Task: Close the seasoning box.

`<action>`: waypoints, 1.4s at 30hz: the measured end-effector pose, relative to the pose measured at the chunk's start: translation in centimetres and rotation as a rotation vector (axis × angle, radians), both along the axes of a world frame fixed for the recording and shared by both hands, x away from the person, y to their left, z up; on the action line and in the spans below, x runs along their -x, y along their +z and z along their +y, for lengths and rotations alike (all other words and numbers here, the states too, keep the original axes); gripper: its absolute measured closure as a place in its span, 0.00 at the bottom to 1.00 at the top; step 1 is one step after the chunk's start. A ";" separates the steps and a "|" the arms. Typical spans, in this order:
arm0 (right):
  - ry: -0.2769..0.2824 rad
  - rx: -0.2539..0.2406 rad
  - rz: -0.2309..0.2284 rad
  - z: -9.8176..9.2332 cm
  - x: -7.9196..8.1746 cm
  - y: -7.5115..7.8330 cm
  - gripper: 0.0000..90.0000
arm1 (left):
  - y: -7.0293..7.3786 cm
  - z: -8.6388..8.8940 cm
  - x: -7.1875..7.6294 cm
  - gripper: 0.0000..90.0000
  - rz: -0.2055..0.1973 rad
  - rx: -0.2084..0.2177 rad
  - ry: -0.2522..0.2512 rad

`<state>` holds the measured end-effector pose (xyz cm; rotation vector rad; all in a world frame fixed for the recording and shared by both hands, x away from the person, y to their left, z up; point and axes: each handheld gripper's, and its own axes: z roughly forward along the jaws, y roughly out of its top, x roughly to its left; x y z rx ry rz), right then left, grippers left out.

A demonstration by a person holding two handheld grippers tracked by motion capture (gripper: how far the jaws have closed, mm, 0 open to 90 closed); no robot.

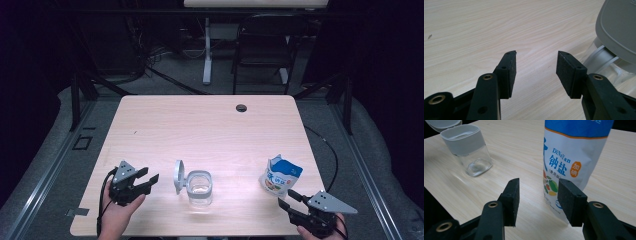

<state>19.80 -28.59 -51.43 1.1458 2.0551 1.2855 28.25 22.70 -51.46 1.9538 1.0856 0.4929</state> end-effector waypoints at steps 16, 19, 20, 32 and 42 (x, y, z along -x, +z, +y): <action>-0.057 0.015 0.016 -1.4 -0.5 -0.5 0.55 | -0.1 0.0 -0.2 0.56 -0.002 0.008 0.008; -0.070 0.007 0.018 -1.5 -0.8 -0.7 0.53 | -0.1 0.0 -0.2 0.56 0.000 0.008 0.007; -0.079 0.008 0.017 -1.5 -1.0 -0.9 0.51 | -0.2 0.0 -0.2 0.56 -0.004 0.012 0.012; -0.090 0.023 0.019 -0.5 -2.8 -1.5 0.47 | -0.3 0.1 -0.1 0.57 -0.003 0.015 0.012; -0.089 0.028 0.031 -0.5 -4.1 -2.2 0.45 | -0.4 0.4 -0.1 0.57 -0.005 0.017 0.022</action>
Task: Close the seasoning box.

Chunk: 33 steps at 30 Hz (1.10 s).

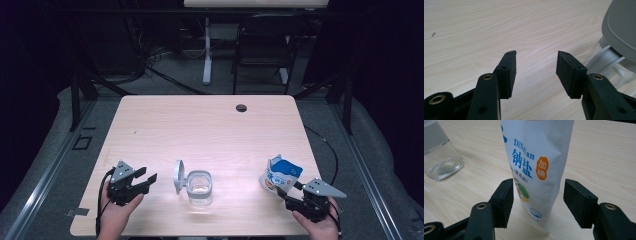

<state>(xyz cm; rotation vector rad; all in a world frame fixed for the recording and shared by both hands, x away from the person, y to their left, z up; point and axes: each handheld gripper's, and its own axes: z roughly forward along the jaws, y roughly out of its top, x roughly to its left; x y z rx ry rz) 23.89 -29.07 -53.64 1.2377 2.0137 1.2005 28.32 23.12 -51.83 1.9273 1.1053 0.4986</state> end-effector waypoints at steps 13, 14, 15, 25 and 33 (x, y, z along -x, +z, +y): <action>0.008 0.015 -0.009 0.6 -1.0 -1.2 0.43 | -0.2 0.0 0.2 0.57 0.001 -0.002 0.002; 0.009 0.018 -0.006 0.7 -1.0 -1.3 0.43 | -0.2 0.0 0.2 0.57 0.001 -0.003 0.001; 0.009 0.018 -0.006 0.7 -1.0 -1.3 0.43 | -0.2 0.0 0.2 0.57 0.003 -0.001 0.005; 0.014 0.023 0.002 1.1 -1.5 -1.9 0.43 | -0.2 0.3 0.3 0.56 0.002 -0.003 0.006; 0.017 0.038 -0.006 1.6 -1.7 -2.6 0.42 | -0.4 0.5 0.3 0.56 0.000 0.003 0.012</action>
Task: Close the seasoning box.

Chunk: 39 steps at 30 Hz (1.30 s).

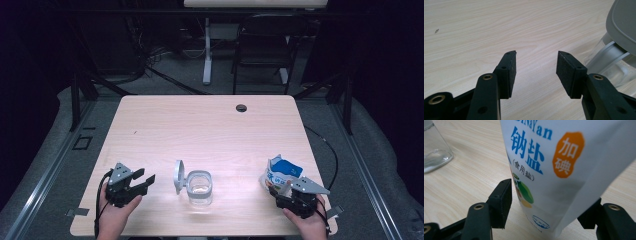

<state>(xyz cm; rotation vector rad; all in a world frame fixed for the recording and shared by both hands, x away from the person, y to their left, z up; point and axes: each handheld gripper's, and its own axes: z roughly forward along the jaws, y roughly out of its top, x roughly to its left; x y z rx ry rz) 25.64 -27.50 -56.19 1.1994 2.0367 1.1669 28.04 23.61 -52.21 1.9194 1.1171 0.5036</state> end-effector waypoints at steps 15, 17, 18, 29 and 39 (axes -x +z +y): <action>0.008 -0.007 -0.014 0.0 -0.4 -0.7 0.42 | -0.1 0.0 0.2 0.56 0.005 0.000 0.000; 0.001 -0.010 -0.003 0.1 -0.3 -0.7 0.43 | 0.0 0.0 0.2 0.56 0.007 0.003 0.001; -0.006 -0.013 -0.003 0.1 -0.3 -0.8 0.43 | 0.0 0.0 0.2 0.56 0.005 0.002 0.003; -0.064 0.001 0.001 1.1 0.1 -0.7 0.47 | 0.1 0.1 0.1 0.56 0.004 -0.004 0.004; -0.135 0.000 -0.002 2.1 0.5 -0.7 0.47 | 0.0 0.0 0.2 0.56 0.009 0.001 0.004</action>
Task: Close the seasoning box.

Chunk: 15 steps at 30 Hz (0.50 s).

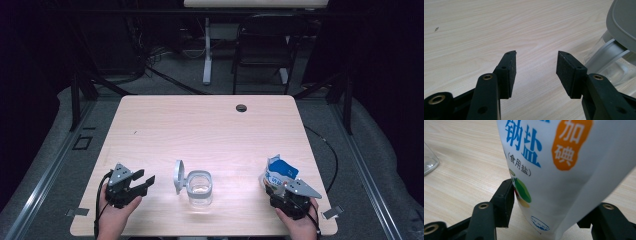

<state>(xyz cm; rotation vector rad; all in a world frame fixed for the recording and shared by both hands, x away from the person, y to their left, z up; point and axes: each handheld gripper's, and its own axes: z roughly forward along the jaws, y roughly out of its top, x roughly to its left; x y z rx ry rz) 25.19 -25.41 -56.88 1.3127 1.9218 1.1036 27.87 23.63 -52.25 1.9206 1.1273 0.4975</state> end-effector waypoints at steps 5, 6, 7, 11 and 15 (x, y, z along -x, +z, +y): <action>0.030 0.003 -0.016 -0.3 -0.1 -0.3 0.47 | 0.1 0.0 0.0 0.56 -0.003 -0.001 0.000; 0.030 0.003 -0.016 -0.3 -0.1 -0.3 0.47 | 0.1 0.0 0.0 0.56 -0.003 -0.001 0.000; 0.038 0.004 -0.021 -0.4 -0.1 -0.4 0.47 | 0.0 0.1 0.0 0.56 -0.006 0.002 0.002; 0.044 0.009 -0.033 -0.4 -0.2 -0.7 0.46 | -0.1 0.2 0.0 0.56 -0.002 0.002 0.004; 0.050 0.002 -0.040 -0.4 -0.3 -1.0 0.45 | -0.2 0.3 0.1 0.56 -0.002 0.001 0.006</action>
